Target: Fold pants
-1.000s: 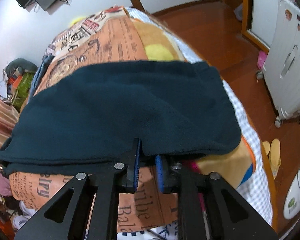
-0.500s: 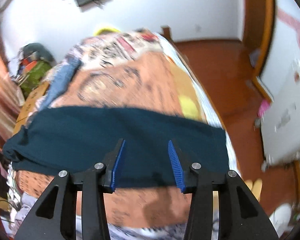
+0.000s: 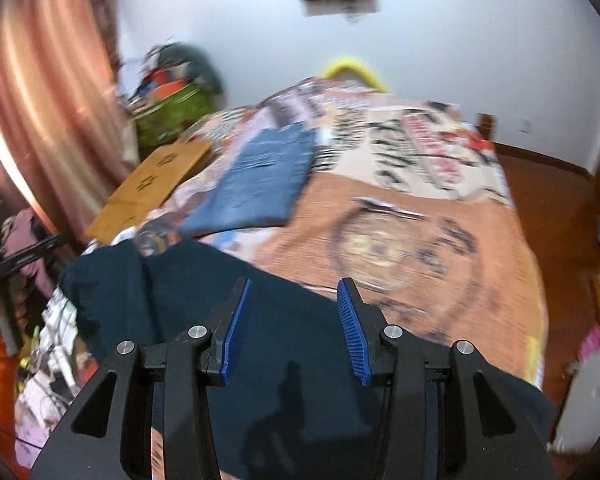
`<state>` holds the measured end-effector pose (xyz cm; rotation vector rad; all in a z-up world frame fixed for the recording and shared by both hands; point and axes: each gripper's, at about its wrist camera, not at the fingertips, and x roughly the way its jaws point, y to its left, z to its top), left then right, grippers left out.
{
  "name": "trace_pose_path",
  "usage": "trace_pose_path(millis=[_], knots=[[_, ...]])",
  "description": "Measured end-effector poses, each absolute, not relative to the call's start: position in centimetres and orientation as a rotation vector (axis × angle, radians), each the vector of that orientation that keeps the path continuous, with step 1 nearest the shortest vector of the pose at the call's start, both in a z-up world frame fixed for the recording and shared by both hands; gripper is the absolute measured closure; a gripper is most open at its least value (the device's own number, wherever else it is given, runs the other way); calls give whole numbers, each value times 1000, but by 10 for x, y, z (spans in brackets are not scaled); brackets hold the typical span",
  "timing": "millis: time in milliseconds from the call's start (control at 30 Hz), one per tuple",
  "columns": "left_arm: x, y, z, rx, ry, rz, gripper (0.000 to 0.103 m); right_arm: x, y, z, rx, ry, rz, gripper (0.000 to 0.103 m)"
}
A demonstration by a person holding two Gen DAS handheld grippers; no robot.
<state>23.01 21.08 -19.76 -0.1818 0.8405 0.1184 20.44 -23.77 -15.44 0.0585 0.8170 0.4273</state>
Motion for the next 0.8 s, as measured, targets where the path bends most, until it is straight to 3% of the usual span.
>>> trace_pose_path(millis=[633,733,800], knots=[[299,292,-315,-362,1147,67,46,324,-61,-235,-125,1102,758,63],[298,293,-323,-387,1146,42,53,338,-39,-249,-164,1155,785,63],[298,295,-325,-437,1140,10,66,342,-28,-259,-167,1200,819,63]])
